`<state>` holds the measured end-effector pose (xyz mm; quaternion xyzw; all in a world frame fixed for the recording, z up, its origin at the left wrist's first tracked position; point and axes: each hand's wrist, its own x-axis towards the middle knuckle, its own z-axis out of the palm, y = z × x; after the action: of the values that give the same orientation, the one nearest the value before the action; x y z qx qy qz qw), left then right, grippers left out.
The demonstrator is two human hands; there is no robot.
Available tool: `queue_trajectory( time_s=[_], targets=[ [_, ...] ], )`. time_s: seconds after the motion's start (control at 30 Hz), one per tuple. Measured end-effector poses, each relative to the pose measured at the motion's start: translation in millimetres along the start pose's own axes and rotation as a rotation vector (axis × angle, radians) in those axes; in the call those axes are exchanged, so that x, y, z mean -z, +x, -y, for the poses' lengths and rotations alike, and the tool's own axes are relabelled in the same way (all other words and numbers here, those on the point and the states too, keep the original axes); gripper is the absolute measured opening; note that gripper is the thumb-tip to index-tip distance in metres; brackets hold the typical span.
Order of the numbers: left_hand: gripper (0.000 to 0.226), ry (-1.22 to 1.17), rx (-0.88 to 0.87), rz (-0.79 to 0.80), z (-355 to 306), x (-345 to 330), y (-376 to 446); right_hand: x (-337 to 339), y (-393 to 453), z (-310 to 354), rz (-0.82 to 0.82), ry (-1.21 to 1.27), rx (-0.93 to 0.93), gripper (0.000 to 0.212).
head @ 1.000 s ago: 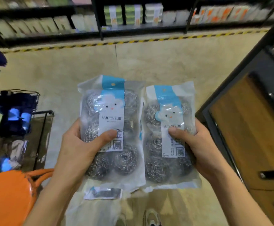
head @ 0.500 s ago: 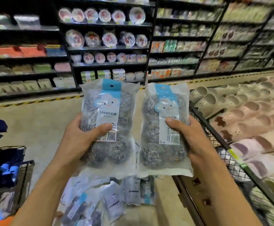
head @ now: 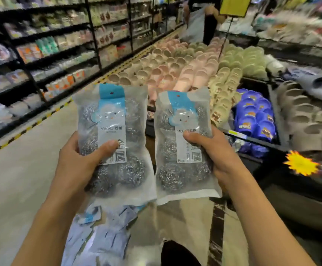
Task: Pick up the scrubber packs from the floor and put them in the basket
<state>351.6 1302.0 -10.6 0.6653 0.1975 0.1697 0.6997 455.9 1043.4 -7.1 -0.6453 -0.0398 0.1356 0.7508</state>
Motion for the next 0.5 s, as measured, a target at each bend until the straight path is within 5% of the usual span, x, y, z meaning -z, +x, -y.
queue_trajectory(
  time_s=[0.27, 0.5],
  targets=[
    [0.063, -0.004, 0.025, 0.445, 7, -138, -42, 128, -142, 9, -0.487, 0.083, 0.089, 0.034],
    [0.051, 0.028, 0.005, 0.816, 14, -319, -134, 262, -275, 11, -0.884, 0.174, 0.191, 0.037]
  ],
)
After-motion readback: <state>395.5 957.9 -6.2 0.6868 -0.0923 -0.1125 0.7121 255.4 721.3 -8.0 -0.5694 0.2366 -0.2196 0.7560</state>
